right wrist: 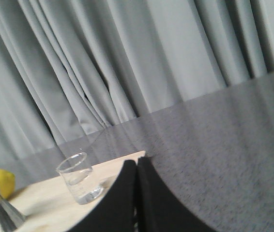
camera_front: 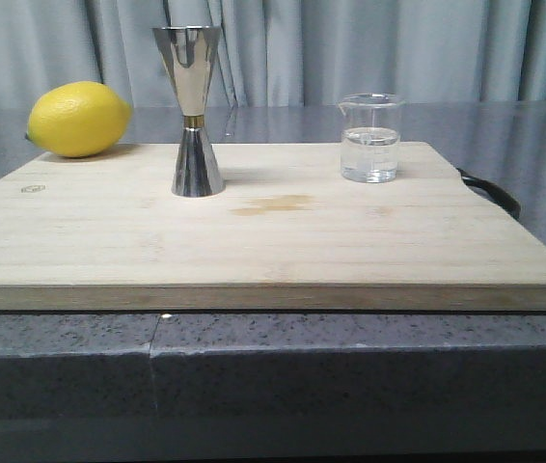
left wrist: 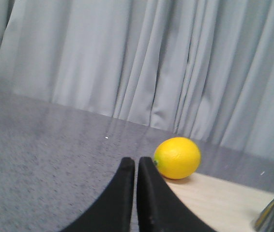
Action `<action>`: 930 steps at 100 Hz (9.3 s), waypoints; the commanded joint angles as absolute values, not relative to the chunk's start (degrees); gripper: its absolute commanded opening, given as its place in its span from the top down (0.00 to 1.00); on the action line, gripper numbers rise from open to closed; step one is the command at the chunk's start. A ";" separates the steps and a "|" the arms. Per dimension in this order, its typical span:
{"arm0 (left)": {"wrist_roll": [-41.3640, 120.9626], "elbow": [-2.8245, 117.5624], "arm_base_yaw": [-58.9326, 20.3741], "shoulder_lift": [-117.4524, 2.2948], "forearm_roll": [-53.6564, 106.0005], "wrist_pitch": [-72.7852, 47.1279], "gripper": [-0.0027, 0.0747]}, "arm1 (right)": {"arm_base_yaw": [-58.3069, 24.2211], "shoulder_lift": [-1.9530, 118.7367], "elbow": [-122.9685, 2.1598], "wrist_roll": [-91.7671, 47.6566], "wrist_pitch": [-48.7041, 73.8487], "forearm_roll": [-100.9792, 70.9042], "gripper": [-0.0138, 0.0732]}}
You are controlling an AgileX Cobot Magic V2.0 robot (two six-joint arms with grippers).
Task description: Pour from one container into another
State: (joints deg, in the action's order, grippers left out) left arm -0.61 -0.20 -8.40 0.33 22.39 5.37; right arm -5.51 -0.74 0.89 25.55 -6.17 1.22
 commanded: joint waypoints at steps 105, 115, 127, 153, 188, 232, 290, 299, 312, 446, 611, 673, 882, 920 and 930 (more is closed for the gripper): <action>23.65 40.16 -28.91 -56.99 30.66 -8.01 0.30 | -12.44 59.51 -42.79 -2.75 7.60 -4.63 0.41; 23.65 40.16 -31.19 -60.03 30.70 -2.81 0.30 | -13.63 61.80 -41.57 -2.75 2.32 -4.73 0.39; 23.65 40.16 -35.14 -63.88 30.83 2.11 0.30 | -15.82 63.69 -40.11 -2.75 -1.49 -4.73 0.39; 22.27 40.16 -41.45 -71.59 31.08 12.44 0.30 | -17.38 64.40 -31.24 -2.75 -15.56 -4.73 0.39; 18.74 40.16 -43.79 -77.82 30.70 20.69 0.30 | -17.38 64.40 -24.23 -0.36 -26.50 -4.73 0.39; 3.87 40.16 -43.79 -84.24 18.36 28.56 0.31 | -17.38 66.58 -24.23 -0.36 -27.74 -4.73 0.40; 2.03 40.16 -43.79 -89.95 15.44 37.78 0.40 | -17.38 68.57 -24.23 -0.36 -29.76 -4.73 0.40; 2.03 40.16 -43.79 -90.21 15.44 38.87 0.40 | -17.38 68.57 -24.23 -0.36 -29.76 -4.73 0.40; 2.03 40.16 -43.79 -90.25 15.23 39.41 0.40 | -17.38 68.57 -24.23 -0.36 -29.76 -4.73 0.40; 0.98 40.78 -43.79 -92.23 13.87 44.81 0.99 | -18.04 68.79 -24.23 1.23 -34.38 0.00 0.40; -0.92 42.46 -45.45 -80.49 9.39 33.86 0.99 | -20.22 94.22 -35.70 1.77 -54.56 8.72 0.23; -0.92 42.46 -45.45 -80.49 9.39 33.86 0.99 | -20.22 94.22 -35.70 1.77 -54.97 8.72 0.57; -0.92 42.46 -48.68 -80.60 8.27 29.61 0.99 | -25.24 77.57 -55.62 1.67 -30.64 48.29 0.61; -0.92 42.46 -48.68 -80.60 8.27 28.63 0.99 | -25.24 77.57 -55.71 -1.57 -30.05 49.79 0.61; -0.92 42.46 -48.68 -80.60 8.27 28.53 0.99 | -25.24 77.57 -55.71 -1.57 -29.92 50.05 0.61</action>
